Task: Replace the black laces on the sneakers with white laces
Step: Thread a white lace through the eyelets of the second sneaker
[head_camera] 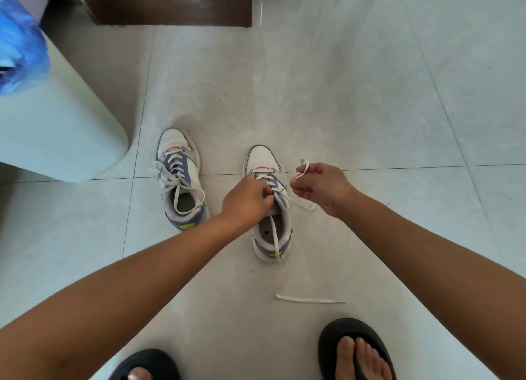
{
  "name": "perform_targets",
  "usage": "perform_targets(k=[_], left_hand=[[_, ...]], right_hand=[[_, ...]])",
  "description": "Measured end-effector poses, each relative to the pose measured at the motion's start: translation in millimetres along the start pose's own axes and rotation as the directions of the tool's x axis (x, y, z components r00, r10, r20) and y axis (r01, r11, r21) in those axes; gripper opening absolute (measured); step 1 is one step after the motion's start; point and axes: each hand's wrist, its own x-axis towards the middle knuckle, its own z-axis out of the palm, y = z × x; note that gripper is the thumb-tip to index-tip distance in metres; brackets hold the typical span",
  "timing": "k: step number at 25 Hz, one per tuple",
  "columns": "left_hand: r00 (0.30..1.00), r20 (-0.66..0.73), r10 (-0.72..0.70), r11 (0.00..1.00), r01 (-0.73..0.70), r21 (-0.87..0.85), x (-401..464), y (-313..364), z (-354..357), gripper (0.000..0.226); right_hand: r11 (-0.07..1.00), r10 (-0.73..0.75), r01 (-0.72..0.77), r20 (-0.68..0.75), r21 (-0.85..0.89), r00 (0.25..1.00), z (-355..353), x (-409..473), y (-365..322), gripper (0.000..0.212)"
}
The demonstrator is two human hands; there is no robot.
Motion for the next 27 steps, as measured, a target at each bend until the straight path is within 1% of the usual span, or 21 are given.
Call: perform_targets(k=[2,9,15,21,24,27], left_hand=[[1.000,0.000,0.000,1.000,0.000,-0.002,-0.6,-0.3,-0.1,0.024],[1.000,-0.003,0.003,1.000,-0.003,-0.022,0.3,-2.1,-0.3,0.021],[1.000,0.001,0.010,1.000,-0.010,-0.016,2.6,-3.2,1.0,0.023],[1.000,0.000,0.011,1.000,-0.011,-0.011,1.6,-2.7,1.2,0.024],[1.000,0.001,0.016,1.000,-0.016,-0.012,2.0,-2.7,1.6,0.023],[1.000,-0.002,0.019,1.000,-0.019,-0.016,1.8,-3.0,2.1,0.023]], right_hand=[[1.000,0.011,-0.011,0.011,-0.011,1.000,1.0,-0.5,-0.2,0.023],[0.999,0.031,-0.031,0.009,0.042,0.999,1.9,-2.1,-4.9,0.023],[0.998,0.066,-0.066,0.015,0.012,0.998,3.1,-0.9,-0.6,0.023],[0.998,0.062,-0.062,-0.002,0.005,0.998,4.9,2.5,1.5,0.024],[0.996,0.057,-0.056,0.007,-0.062,0.998,6.8,2.0,3.0,0.024],[0.998,0.032,-0.030,0.029,-0.054,0.999,9.3,1.7,4.7,0.027]])
